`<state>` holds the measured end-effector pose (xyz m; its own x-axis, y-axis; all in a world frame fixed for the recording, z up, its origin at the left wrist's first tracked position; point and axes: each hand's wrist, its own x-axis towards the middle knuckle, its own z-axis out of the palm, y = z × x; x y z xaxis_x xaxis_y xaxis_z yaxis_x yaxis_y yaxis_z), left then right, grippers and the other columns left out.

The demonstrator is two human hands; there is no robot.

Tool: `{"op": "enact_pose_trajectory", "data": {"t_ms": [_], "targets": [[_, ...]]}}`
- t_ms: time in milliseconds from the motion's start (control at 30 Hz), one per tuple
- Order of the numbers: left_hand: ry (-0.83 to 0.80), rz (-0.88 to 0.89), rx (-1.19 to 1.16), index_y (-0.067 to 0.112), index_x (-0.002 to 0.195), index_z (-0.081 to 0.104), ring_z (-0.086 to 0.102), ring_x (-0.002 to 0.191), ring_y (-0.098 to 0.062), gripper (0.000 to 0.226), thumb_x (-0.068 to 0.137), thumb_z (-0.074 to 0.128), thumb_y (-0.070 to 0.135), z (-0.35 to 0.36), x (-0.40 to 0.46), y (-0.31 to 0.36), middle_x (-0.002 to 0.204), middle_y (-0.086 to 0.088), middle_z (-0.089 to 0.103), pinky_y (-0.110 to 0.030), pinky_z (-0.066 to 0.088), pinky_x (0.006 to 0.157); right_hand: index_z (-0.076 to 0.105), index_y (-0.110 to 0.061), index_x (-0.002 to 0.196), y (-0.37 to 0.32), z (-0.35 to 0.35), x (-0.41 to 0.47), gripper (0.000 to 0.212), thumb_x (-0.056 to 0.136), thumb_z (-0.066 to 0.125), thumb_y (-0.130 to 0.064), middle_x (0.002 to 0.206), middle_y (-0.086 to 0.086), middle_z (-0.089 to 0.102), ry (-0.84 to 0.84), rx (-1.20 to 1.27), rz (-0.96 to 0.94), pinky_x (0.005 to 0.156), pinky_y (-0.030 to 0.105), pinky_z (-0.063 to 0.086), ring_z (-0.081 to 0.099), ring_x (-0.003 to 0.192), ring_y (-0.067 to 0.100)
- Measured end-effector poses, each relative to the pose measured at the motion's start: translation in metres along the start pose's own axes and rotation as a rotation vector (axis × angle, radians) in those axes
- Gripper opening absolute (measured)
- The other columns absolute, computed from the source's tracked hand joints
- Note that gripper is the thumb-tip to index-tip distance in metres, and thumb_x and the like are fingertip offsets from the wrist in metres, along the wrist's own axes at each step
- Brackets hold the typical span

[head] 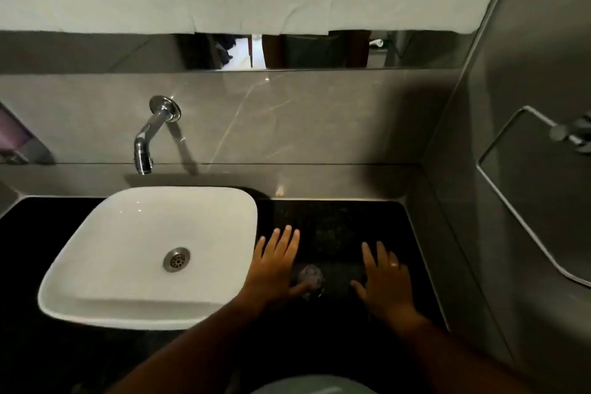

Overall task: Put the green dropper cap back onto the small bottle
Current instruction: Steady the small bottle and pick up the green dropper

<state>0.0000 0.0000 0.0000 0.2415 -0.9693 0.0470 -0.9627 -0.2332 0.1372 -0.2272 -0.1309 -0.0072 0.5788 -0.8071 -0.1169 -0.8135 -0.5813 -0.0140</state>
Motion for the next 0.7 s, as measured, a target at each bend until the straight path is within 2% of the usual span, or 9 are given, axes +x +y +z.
{"op": "enact_pose_trajectory", "data": {"t_ms": [33,100,200,300,367,467,533,600,700], "targets": [[-0.069,0.002,0.007,0.025,0.151,-0.007,-0.002,0.147,-0.026,0.110,0.071,0.039,0.085,0.005,-0.004,0.002,0.161,-0.002,-0.002,-0.046,-0.001,0.115,0.021,-0.023,0.148,0.001,0.004,-0.005,0.088,0.077,0.052,-0.065,0.147,0.018,0.034,-0.052,0.087,0.134,0.097,0.046,0.042,0.044,0.124,0.038],[-0.166,-0.028,-0.002,0.024,0.153,0.004,0.002,0.147,-0.028,0.108,0.071,0.047,0.080,0.017,-0.007,0.006,0.162,-0.005,0.005,-0.046,0.003,0.116,0.035,-0.016,0.139,0.005,0.019,-0.009,0.082,0.075,0.059,-0.063,0.132,0.019,0.045,-0.043,0.293,0.333,0.090,0.044,0.049,0.054,0.110,0.037],[-0.231,-0.097,-0.199,0.027,0.149,0.026,0.007,0.146,-0.031,0.093,0.074,0.061,0.069,0.027,-0.002,0.013,0.160,-0.005,0.015,-0.046,0.007,0.115,0.051,-0.006,0.117,0.009,0.032,-0.001,0.064,0.076,0.068,-0.052,0.118,0.021,0.056,-0.085,0.593,0.475,0.087,0.044,0.051,0.059,0.103,0.040],[-0.237,-0.150,-0.364,0.027,0.139,0.044,0.007,0.146,-0.032,0.077,0.074,0.071,0.058,0.031,0.007,0.017,0.158,-0.005,0.023,-0.046,0.004,0.115,0.057,-0.006,0.103,0.014,0.041,0.013,0.047,0.077,0.072,-0.042,0.103,0.019,0.065,-0.154,0.755,0.470,0.082,0.041,0.052,0.063,0.094,0.036],[-0.229,-0.148,-0.394,0.028,0.133,0.051,0.001,0.146,-0.033,0.072,0.071,0.075,0.057,0.033,0.008,0.017,0.159,-0.004,0.020,-0.049,0.000,0.114,0.058,-0.008,0.096,0.016,0.048,0.016,0.038,0.078,0.073,-0.038,0.094,0.017,0.066,-0.200,0.776,0.439,0.077,0.041,0.052,0.064,0.086,0.034],[-0.168,-0.131,-0.350,0.039,0.116,0.063,-0.020,0.143,-0.032,0.064,0.061,0.073,0.069,0.034,0.012,0.010,0.161,0.004,0.000,-0.052,-0.017,0.111,0.053,-0.016,0.076,0.020,0.055,0.021,0.027,0.078,0.072,-0.034,0.080,0.012,0.064,-0.219,0.765,0.429,0.070,0.040,0.051,0.061,0.074,0.029],[-0.164,-0.129,-0.273,0.043,0.108,0.066,-0.034,0.138,-0.028,0.067,0.053,0.062,0.082,0.035,0.013,0.007,0.156,0.010,-0.016,-0.049,-0.034,0.101,0.051,-0.017,0.070,0.020,0.053,0.027,0.027,0.079,0.072,-0.032,0.074,0.010,0.060,-0.238,0.767,0.415,0.068,0.039,0.050,0.060,0.071,0.029],[-0.203,-0.140,-0.266,0.043,0.103,0.067,-0.040,0.134,-0.024,0.073,0.048,0.056,0.089,0.037,0.014,0.006,0.154,0.012,-0.020,-0.046,-0.041,0.092,0.054,-0.015,0.069,0.014,0.042,0.035,0.025,0.077,0.075,-0.025,0.072,0.009,0.061,-0.182,0.838,0.374,0.066,0.036,0.048,0.060,0.071,0.028],[-0.265,-0.156,-0.319,0.040,0.101,0.068,-0.041,0.133,-0.021,0.076,0.045,0.060,0.089,0.039,0.017,0.005,0.158,0.008,-0.018,-0.040,-0.044,0.088,0.062,-0.010,0.075,-0.006,0.003,0.053,0.015,0.077,0.075,-0.016,0.076,0.013,0.067,0.047,1.086,0.289,0.067,0.032,0.048,0.061,0.071,0.023]]}}
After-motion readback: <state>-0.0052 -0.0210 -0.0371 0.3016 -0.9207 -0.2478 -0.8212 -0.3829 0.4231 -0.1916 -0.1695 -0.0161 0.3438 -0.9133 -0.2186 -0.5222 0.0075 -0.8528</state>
